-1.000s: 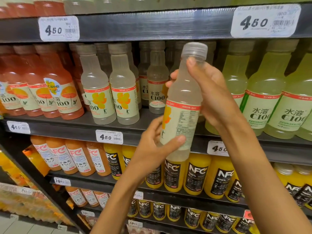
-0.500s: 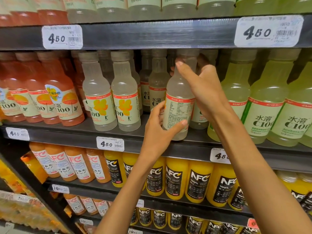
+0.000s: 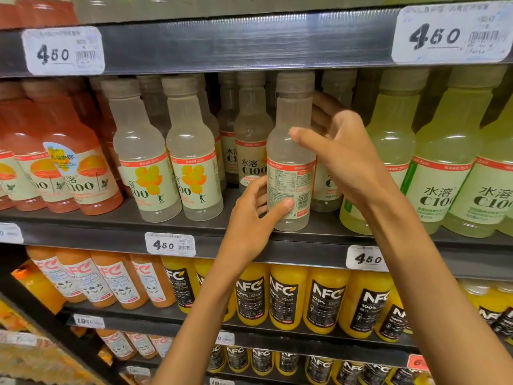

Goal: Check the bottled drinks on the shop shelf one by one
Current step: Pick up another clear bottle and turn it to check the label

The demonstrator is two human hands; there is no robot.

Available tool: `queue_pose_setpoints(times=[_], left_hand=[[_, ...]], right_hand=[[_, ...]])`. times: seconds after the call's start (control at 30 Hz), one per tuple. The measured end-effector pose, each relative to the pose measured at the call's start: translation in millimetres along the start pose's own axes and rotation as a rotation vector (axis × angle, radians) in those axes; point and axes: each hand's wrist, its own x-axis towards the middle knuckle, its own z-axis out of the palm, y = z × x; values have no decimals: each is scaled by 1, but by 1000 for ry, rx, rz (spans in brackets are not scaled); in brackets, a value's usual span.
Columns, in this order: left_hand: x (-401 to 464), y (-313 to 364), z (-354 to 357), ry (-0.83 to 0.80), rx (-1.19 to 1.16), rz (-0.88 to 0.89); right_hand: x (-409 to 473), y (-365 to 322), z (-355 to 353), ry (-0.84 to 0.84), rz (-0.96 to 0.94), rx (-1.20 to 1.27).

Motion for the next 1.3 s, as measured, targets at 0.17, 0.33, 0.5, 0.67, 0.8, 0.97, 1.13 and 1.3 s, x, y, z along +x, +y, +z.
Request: queue_pose_setpoints(times=[0.17, 0.33, 0.5, 0.67, 0.8, 0.97, 1.13, 1.3], left_hand=[[-10, 1, 21, 146, 58, 59], [4, 9, 33, 149, 117, -23], [11, 6, 7, -81, -19, -65], [10, 8, -3, -108, -29, -87], [0, 6, 5, 57, 96, -34], [-2, 1, 22, 104, 205, 20], [14, -2, 0, -54, 119, -63], [16, -6, -3, -31, 204, -12]], right_hand=[[-4, 5, 11, 170, -99, -312], [-8, 4, 22, 276, -139, -436], [-6, 7, 5, 191, -107, -229], [-8, 10, 2, 164, -39, -147], [-9, 9, 9, 295, -79, -263], [-14, 5, 17, 332, -153, -422], [-13, 5, 0, 178, -95, -216], [-15, 7, 5, 215, -81, -291]])
